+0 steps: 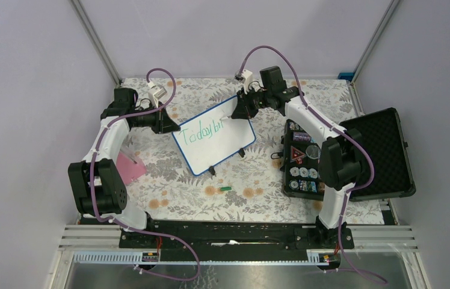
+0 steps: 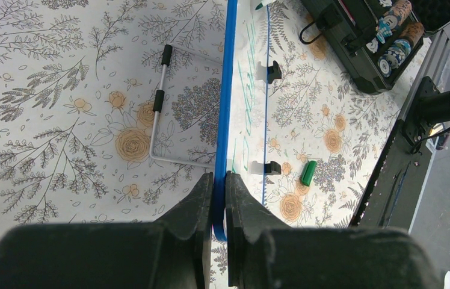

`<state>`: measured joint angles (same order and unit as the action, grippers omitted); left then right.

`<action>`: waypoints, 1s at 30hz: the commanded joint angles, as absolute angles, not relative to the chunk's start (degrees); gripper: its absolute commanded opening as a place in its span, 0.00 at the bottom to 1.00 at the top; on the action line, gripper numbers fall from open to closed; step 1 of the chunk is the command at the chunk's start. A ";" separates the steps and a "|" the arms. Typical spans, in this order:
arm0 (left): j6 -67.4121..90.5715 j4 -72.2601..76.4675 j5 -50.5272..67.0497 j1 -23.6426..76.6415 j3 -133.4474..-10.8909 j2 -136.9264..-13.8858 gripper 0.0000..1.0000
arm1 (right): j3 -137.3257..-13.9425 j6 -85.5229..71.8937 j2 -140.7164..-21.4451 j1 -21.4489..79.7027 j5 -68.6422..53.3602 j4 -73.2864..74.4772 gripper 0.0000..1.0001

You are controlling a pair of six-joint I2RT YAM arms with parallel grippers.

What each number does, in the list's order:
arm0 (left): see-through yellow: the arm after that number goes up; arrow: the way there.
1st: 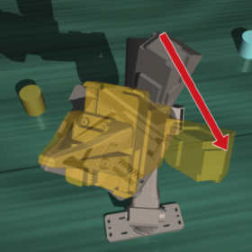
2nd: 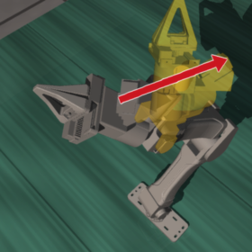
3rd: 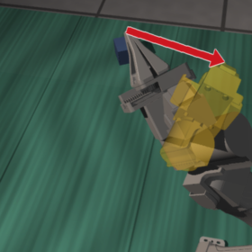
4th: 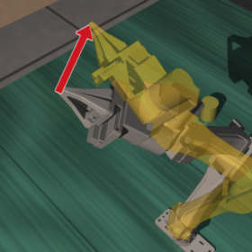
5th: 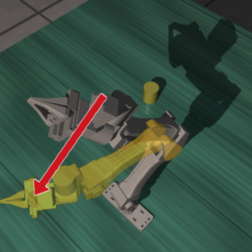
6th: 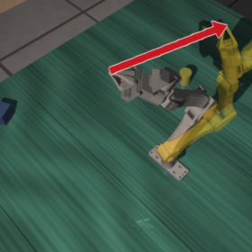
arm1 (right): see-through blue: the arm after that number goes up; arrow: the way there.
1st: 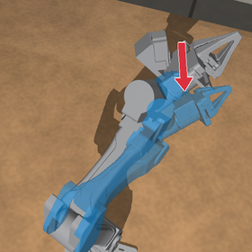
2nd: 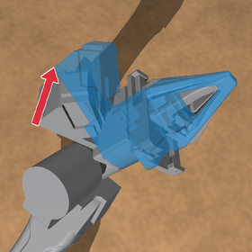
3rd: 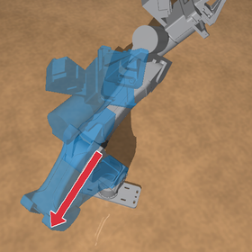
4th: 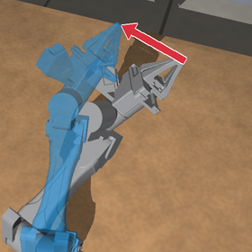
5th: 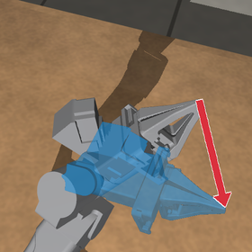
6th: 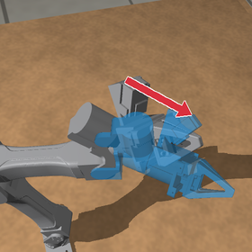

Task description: Write a sentence on the whiteboard

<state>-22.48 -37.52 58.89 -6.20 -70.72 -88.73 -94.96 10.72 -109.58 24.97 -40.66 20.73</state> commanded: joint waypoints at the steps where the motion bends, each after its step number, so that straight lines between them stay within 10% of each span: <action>1: -25.91 -35.99 55.83 -5.78 -71.30 -89.09 0.00 | -94.75 11.44 -104.08 23.82 -44.36 20.83 0.00; 19: -43.35 -60.38 52.26 -5.54 -84.15 -96.16 0.00 | -92.30 14.94 -102.84 21.66 -47.61 22.99 0.00; 30: -34.98 -52.16 51.06 -5.36 -86.61 -91.72 0.43 | -92.28 14.59 -101.84 21.62 -49.06 23.56 0.00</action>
